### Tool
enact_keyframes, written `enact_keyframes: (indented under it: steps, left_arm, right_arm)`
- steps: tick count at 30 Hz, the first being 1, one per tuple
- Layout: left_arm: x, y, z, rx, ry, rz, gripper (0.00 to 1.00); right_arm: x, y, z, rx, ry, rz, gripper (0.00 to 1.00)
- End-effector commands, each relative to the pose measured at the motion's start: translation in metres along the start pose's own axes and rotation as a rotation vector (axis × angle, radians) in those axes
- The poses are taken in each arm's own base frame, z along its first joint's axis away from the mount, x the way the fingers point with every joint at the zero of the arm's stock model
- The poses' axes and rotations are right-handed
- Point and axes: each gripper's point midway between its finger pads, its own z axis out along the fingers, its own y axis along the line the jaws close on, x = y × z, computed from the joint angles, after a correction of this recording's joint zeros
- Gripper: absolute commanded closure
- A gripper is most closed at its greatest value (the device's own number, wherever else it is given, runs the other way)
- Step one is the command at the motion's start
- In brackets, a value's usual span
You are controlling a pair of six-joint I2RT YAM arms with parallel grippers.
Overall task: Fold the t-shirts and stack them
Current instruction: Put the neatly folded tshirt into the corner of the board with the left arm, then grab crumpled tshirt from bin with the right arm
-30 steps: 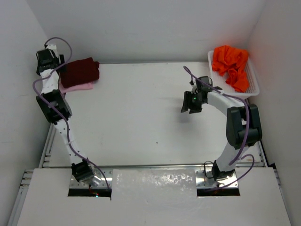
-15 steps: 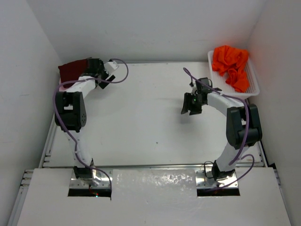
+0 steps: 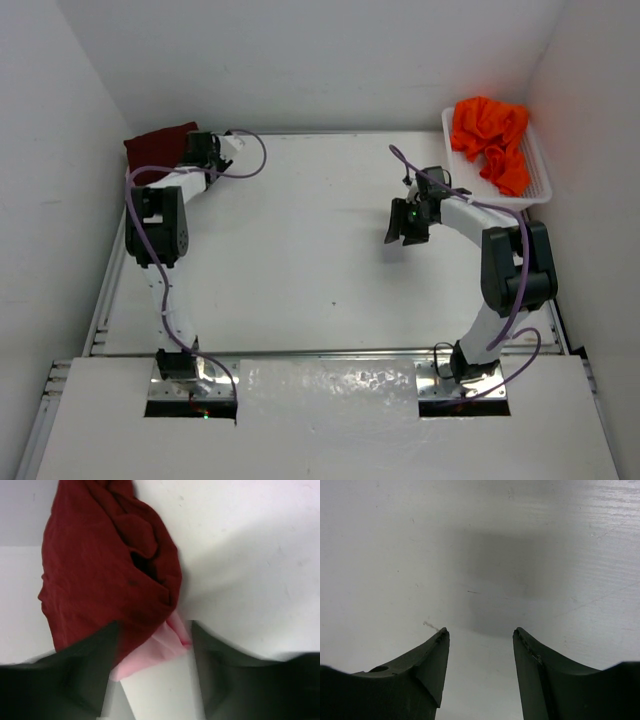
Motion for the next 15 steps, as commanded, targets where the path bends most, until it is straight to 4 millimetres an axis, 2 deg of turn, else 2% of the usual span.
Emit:
enact_keyframes:
  steps: [1,3,5,6,7,8,9,10,11,12,13,14,15]
  left_arm:
    - [-0.024,0.029,0.006,-0.133,-0.077,-0.024,0.55]
    - [-0.021,0.029,0.014,-0.154,-0.069,-0.013,0.68]
    - [-0.015,0.026,0.02,-0.16,-0.049,0.004,0.75]
    - [-0.015,0.027,0.02,-0.166,-0.045,0.006,0.83]
    - [-0.013,0.026,0.02,-0.162,-0.04,0.011,0.94]
    - [-0.013,0.025,0.018,-0.159,-0.041,0.014,0.97]
    - [-0.005,0.014,0.017,-0.129,-0.034,0.032,1.0]
    - [-0.01,0.019,0.009,-0.137,-0.056,0.039,1.0]
    - [-0.01,0.016,0.005,-0.123,-0.072,0.067,1.0]
    - [-0.001,0.002,0.003,-0.09,-0.063,0.089,1.0]
    - [-0.003,0.004,-0.005,-0.087,-0.076,0.103,1.0]
    - [-0.002,-0.001,-0.008,-0.069,-0.083,0.134,1.0]
    - [0.008,-0.012,-0.011,-0.042,-0.071,0.153,1.0]
  right_arm:
    - [-0.007,0.005,0.0,-0.018,-0.023,-0.027,0.48]
    - [-0.007,0.005,0.001,-0.017,-0.021,-0.027,0.48]
    - [-0.007,0.005,0.0,-0.017,-0.021,-0.025,0.48]
    - [-0.007,0.005,0.0,-0.018,-0.023,-0.026,0.48]
    - [-0.007,0.005,0.0,-0.016,-0.021,-0.028,0.48]
    - [-0.008,0.005,-0.001,-0.016,-0.025,-0.027,0.48]
    - [-0.007,0.005,-0.001,-0.015,-0.024,-0.027,0.48]
    - [-0.007,0.005,-0.001,-0.015,-0.025,-0.026,0.48]
    - [-0.007,0.005,-0.001,-0.014,-0.025,-0.027,0.48]
    - [-0.007,0.004,-0.001,-0.013,-0.025,-0.027,0.47]
    - [-0.007,0.005,-0.001,-0.013,-0.025,-0.026,0.47]
    - [-0.008,0.005,-0.001,-0.017,-0.027,-0.027,0.47]
    - [-0.008,0.006,-0.001,-0.018,-0.028,-0.028,0.47]
